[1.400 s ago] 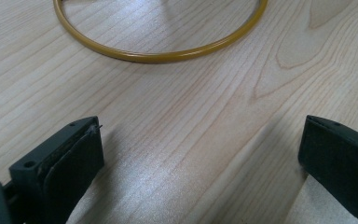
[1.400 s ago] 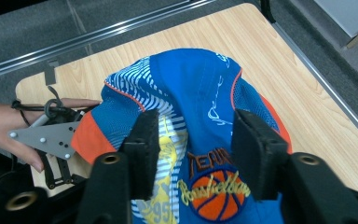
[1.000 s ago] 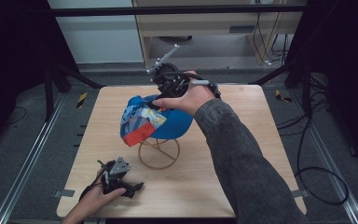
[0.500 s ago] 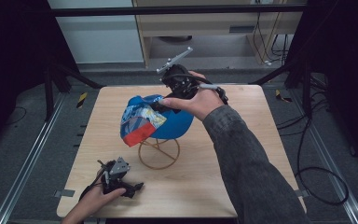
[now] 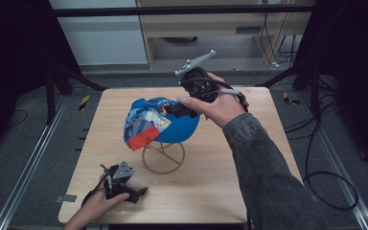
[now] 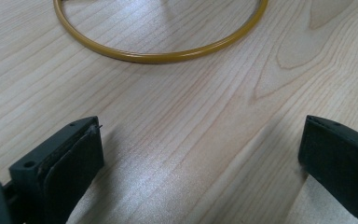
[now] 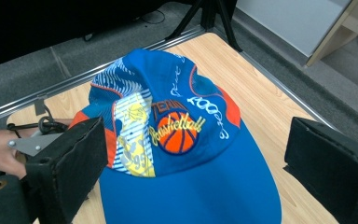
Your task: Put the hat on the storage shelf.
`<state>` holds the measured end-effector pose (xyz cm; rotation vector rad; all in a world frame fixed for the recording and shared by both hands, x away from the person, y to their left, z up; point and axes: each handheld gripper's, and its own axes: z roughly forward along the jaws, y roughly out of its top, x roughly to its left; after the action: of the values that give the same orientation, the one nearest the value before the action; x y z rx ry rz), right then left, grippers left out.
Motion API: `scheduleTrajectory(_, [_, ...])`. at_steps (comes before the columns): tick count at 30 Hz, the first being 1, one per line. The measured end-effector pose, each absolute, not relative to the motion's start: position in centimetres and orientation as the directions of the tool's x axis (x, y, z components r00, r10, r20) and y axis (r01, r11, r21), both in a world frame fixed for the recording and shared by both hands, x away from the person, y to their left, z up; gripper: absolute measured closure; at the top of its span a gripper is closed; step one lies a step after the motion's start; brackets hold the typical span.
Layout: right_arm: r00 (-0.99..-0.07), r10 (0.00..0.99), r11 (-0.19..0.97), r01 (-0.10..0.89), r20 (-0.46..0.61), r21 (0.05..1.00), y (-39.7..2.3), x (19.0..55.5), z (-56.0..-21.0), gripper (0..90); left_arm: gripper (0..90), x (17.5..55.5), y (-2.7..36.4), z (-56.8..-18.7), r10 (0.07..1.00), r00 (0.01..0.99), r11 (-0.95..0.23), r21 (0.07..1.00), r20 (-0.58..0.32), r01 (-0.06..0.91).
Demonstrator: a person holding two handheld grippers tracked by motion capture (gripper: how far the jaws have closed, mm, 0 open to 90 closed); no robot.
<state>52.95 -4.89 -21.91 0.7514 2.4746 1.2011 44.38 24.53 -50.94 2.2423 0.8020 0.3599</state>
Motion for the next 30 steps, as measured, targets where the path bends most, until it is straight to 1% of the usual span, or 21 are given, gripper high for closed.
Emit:
scheduleTrajectory(9, [-0.811, 0.585, 0.504, 0.347, -0.017, 0.791, -6.6, 52.6, -22.9, 6.1, 0.0, 44.4, 24.5, -50.9, 0.64, 0.768, -0.55, 0.709, 0.02, 0.441])
scheduleTrajectory(16, [-0.791, 0.612, 0.464, 0.353, -0.006, 0.812, -9.1, 51.7, -23.2, 6.2, 0.0, 44.4, 24.5, -50.9, 0.64, 0.768, -0.551, 0.709, 0.02, 0.44])
scheduleTrajectory(24, [-0.77, 0.638, 0.444, 0.367, -0.001, 0.817, -11.5, 50.7, -23.8, 6.5, 0.0, 44.4, 24.5, -50.9, 0.64, 0.768, -0.55, 0.71, 0.019, 0.441])
scheduleTrajectory(30, [-0.74, 0.673, 0.41, 0.375, 0.002, 0.832, -13.6, 50.2, -24.4, 9.4, 0.0, 44.4, 24.5, -51.0, 0.641, 0.767, -0.548, 0.712, 0.019, 0.44])
